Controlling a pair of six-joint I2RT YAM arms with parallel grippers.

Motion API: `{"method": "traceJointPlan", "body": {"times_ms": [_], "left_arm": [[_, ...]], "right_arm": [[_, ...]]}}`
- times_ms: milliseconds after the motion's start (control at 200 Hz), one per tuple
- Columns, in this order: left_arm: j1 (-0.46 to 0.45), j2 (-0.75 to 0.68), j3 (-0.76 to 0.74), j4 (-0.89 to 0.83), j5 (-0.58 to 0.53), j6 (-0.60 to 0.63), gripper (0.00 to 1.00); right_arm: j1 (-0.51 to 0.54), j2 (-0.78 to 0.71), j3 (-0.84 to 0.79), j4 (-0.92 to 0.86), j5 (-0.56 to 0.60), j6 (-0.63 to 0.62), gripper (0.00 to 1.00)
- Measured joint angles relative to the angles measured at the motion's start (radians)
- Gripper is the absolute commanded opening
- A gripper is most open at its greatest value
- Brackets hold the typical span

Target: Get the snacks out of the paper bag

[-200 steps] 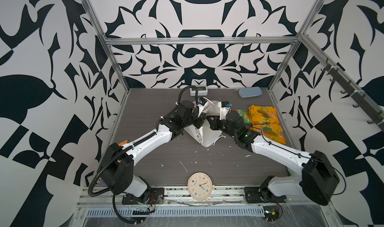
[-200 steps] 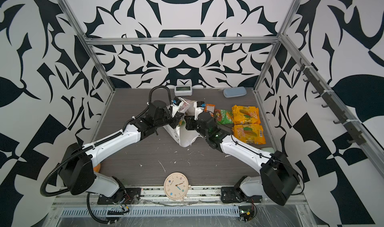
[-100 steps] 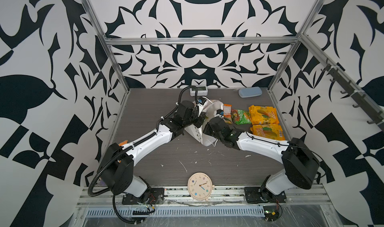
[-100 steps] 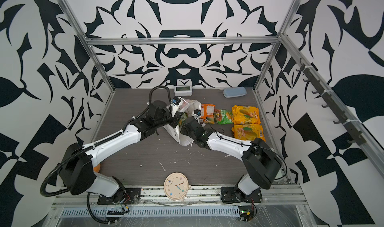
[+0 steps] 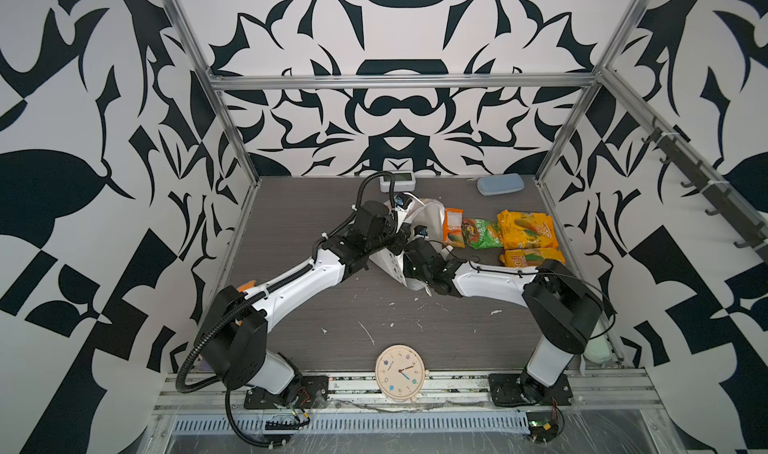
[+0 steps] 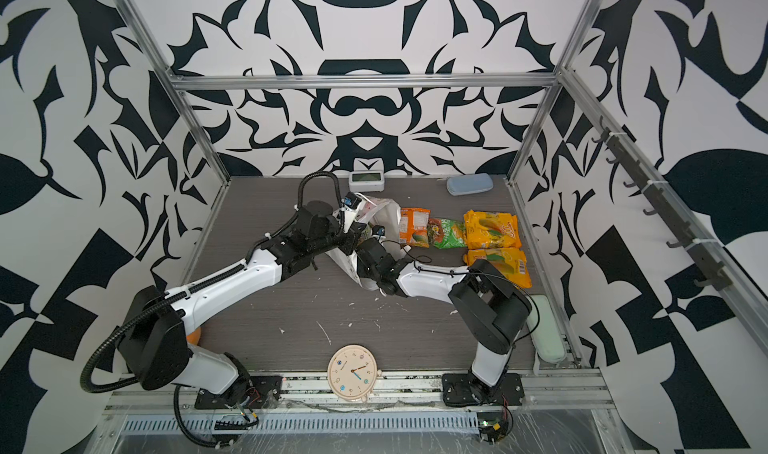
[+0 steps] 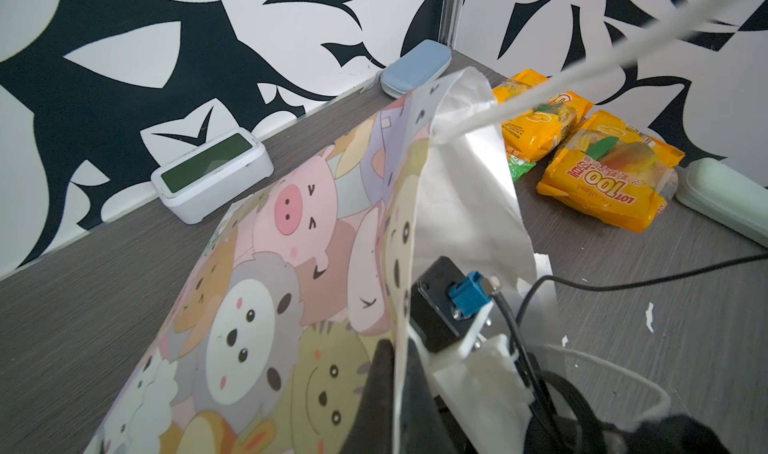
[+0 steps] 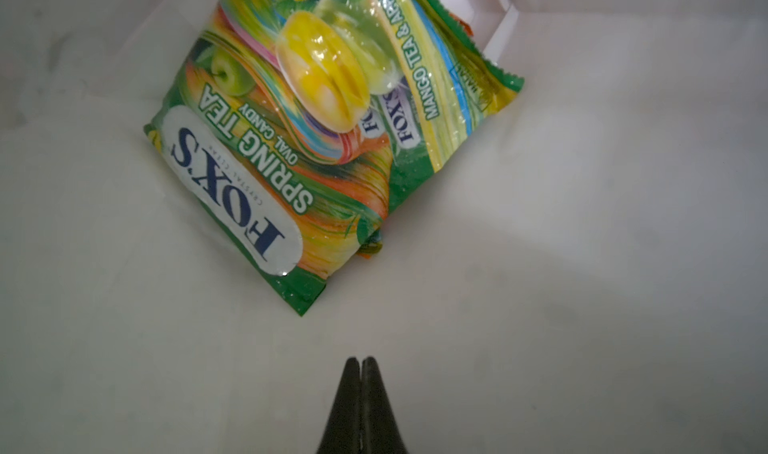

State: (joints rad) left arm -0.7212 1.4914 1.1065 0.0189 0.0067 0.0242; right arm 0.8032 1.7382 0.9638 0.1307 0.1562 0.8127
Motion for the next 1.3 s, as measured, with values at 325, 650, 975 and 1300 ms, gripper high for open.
{"method": "traceJointPlan", "body": {"times_ms": [325,650,975,1300], "left_arm": [[0.000,-0.016,-0.020,0.003,-0.003,0.006,0.00],[0.000,-0.027,-0.029,0.006,0.019,0.010,0.00],[0.013,-0.029,-0.029,0.007,0.030,0.008,0.00],[0.024,-0.037,-0.038,0.031,0.004,0.006,0.00]], "right_arm": [[-0.107,0.023,0.023,0.048,-0.082,0.059,0.43],[-0.114,0.129,0.088,0.077,-0.130,0.170,0.49],[-0.117,0.215,0.155,0.114,-0.129,0.277,0.50],[-0.112,0.344,0.272,0.150,-0.087,0.359,0.29]]}}
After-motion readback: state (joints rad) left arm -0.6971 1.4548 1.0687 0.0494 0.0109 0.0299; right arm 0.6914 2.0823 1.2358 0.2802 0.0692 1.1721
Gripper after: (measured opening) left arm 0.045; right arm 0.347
